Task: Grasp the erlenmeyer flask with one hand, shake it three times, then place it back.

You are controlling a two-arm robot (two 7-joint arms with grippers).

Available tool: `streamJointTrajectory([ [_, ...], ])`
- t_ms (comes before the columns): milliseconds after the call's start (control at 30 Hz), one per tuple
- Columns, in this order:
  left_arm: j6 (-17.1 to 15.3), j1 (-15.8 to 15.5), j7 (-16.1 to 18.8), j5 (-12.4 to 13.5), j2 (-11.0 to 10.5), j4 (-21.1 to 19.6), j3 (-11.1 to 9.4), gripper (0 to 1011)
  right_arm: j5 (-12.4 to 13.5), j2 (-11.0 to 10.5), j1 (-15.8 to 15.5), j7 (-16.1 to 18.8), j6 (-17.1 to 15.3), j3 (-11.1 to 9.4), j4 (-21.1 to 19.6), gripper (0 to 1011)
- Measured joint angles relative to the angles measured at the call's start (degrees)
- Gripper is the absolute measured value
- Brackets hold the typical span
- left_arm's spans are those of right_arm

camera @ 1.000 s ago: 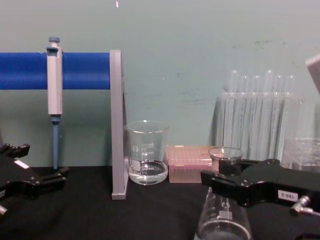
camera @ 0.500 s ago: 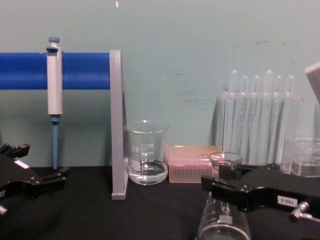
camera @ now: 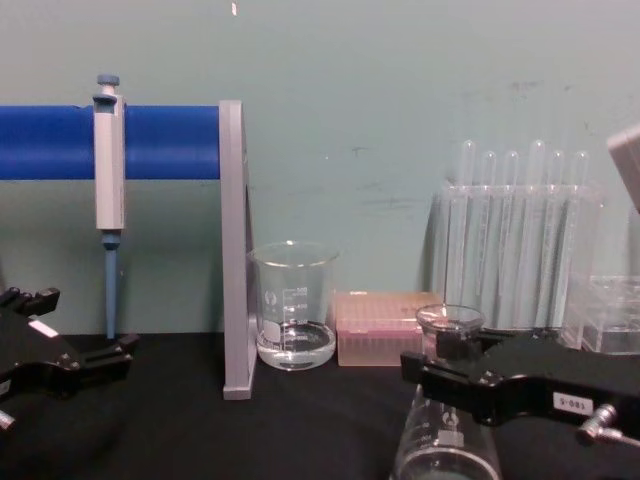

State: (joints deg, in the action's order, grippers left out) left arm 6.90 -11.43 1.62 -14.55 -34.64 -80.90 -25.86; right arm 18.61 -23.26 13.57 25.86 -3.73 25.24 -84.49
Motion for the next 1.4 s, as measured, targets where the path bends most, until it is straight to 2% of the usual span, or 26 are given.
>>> streamJointTrajectory([
  [233, 0.0, 0.0, 0.0, 0.0, 0.0, 0.0, 0.0, 1001, 0.0, 0.0, 0.0, 0.0, -0.1, 0.0, 0.0, 469],
  [333, 0.0, 0.0, 0.0, 0.0, 0.0, 0.0, 0.0, 1001, 0.0, 0.0, 0.0, 0.0, -0.1, 0.0, 0.0, 559],
  [367, 0.0, 0.0, 0.0, 0.0, 0.0, 0.0, 0.0, 1001, 0.0, 0.0, 0.0, 0.0, -0.2, 0.0, 0.0, 621],
  [400, 0.0, 0.0, 0.0, 0.0, 0.0, 0.0, 0.0, 1001, 0.0, 0.0, 0.0, 0.0, -0.2, 0.0, 0.0, 621],
  [567, 0.0, 0.0, 0.0, 0.0, 0.0, 0.0, 0.0, 1001, 0.0, 0.0, 0.0, 0.0, -0.2, -0.1, 0.0, 798],
  [833, 0.0, 0.0, 0.0, 0.0, 0.0, 0.0, 0.0, 1001, 0.0, 0.0, 0.0, 0.1, -0.2, -0.1, 0.0, 997],
  [1167, 0.0, 0.0, 0.0, 0.0, 0.0, 0.0, 0.0, 1001, 0.1, -0.1, 0.0, 0.2, -0.2, -0.1, 0.0, 1003],
  [1400, 0.0, 0.0, 0.0, 0.0, 0.0, 0.0, 0.0, 1001, 1.5, -2.0, -1.5, 1.3, -0.5, -1.2, -1.5, 1003],
])
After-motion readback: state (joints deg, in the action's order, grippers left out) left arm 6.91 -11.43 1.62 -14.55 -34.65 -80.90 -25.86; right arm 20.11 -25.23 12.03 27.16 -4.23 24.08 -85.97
